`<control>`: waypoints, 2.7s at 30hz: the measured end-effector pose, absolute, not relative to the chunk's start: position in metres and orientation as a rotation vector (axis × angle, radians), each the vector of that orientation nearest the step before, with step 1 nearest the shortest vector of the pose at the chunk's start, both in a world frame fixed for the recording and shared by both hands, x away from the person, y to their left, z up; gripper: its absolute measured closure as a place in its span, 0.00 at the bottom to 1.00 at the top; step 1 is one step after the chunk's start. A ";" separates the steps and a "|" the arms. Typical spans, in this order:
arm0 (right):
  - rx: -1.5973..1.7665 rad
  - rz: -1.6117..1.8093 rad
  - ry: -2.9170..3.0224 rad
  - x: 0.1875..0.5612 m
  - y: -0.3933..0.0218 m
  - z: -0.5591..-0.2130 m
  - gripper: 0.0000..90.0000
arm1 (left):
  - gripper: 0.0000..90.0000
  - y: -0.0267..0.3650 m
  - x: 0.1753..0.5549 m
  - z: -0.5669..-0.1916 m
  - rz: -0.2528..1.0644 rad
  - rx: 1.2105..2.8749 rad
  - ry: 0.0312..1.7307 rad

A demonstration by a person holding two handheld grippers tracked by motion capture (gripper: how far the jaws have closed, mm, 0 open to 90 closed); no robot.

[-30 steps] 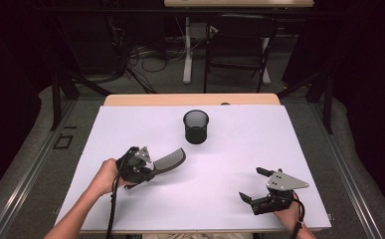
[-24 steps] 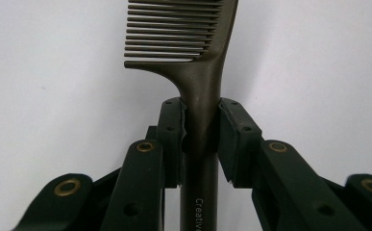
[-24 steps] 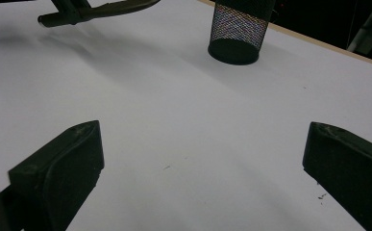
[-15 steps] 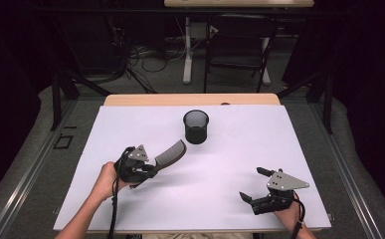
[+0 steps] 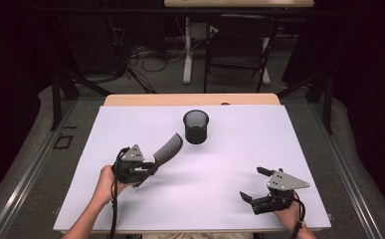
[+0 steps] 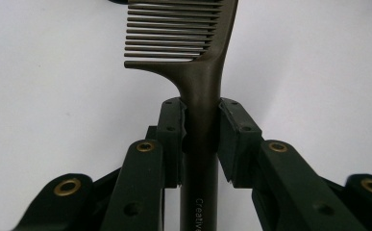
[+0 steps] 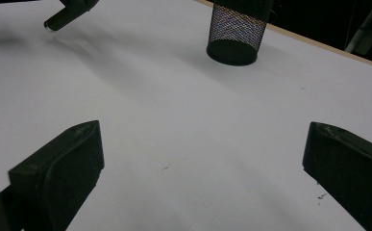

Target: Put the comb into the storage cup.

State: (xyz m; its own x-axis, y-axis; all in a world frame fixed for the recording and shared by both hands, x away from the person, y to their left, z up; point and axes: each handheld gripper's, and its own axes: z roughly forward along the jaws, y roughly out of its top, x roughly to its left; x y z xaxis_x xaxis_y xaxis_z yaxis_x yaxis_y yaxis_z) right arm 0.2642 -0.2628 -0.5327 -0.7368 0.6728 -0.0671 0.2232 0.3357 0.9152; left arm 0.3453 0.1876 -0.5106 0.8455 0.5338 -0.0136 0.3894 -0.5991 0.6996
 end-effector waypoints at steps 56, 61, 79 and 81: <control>0.796 1.385 2.158 0.265 -0.262 -0.533 0.00 | 0.81 0.177 0.351 -0.512 0.436 1.989 0.785; 0.794 1.384 2.158 0.265 -0.262 -0.532 0.00 | 0.81 0.174 0.354 -0.510 0.444 1.974 0.783; 0.789 1.381 2.162 0.265 -0.262 -0.532 0.00 | 0.81 0.166 0.368 -0.506 0.442 1.945 0.774; 0.786 1.379 2.162 0.265 -0.262 -0.532 0.00 | 0.81 0.166 0.370 -0.506 0.441 1.945 0.771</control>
State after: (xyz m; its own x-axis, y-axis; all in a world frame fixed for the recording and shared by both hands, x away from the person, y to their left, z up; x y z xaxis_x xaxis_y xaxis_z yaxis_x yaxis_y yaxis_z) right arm 0.2652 -0.2623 -0.5322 -0.7336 0.6758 -0.0715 0.2201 0.3358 0.9158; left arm 0.3696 0.1657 -0.5058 0.7349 0.6780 -0.0153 0.3301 -0.3378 0.8814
